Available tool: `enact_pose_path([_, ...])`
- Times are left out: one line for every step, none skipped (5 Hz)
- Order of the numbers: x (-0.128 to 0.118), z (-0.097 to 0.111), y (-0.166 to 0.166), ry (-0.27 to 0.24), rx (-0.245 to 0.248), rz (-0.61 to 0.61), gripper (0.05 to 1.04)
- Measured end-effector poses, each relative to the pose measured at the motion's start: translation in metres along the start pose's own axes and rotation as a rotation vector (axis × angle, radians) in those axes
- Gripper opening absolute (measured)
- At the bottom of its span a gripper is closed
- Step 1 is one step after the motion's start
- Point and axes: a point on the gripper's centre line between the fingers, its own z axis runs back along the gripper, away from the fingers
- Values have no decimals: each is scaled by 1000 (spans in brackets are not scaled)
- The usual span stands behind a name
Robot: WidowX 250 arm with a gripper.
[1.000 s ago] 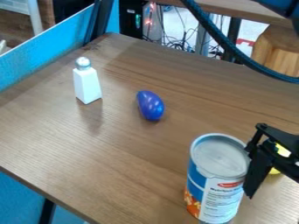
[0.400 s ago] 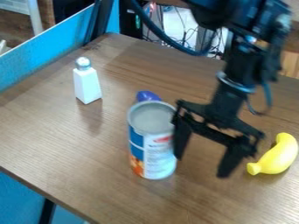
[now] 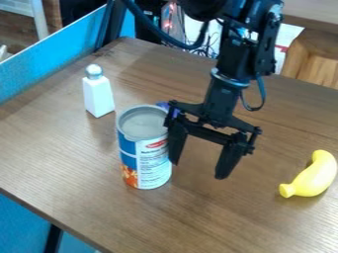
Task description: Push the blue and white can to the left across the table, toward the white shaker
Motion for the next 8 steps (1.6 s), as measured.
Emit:
enact_pose_path([0, -1, 16, 40, 34, 46, 1001])
enact_pose_path([-8, 9, 31, 62, 84, 62, 1001])
enact_pose_path([-13, 14, 50, 79, 99, 94, 1001])
enact_pose_path([-11, 15, 49, 74, 74, 56, 1001])
enact_pose_path([-1, 38, 5, -33, -65, -135, 1001])
enact_pose_path([-4, 58, -48, -130, -157, -344, 1001])
enact_pose_path([-3, 70, -88, -173, -176, -430, 1001])
enact_pose_path([-5, 65, -100, -151, -153, -458, 1001])
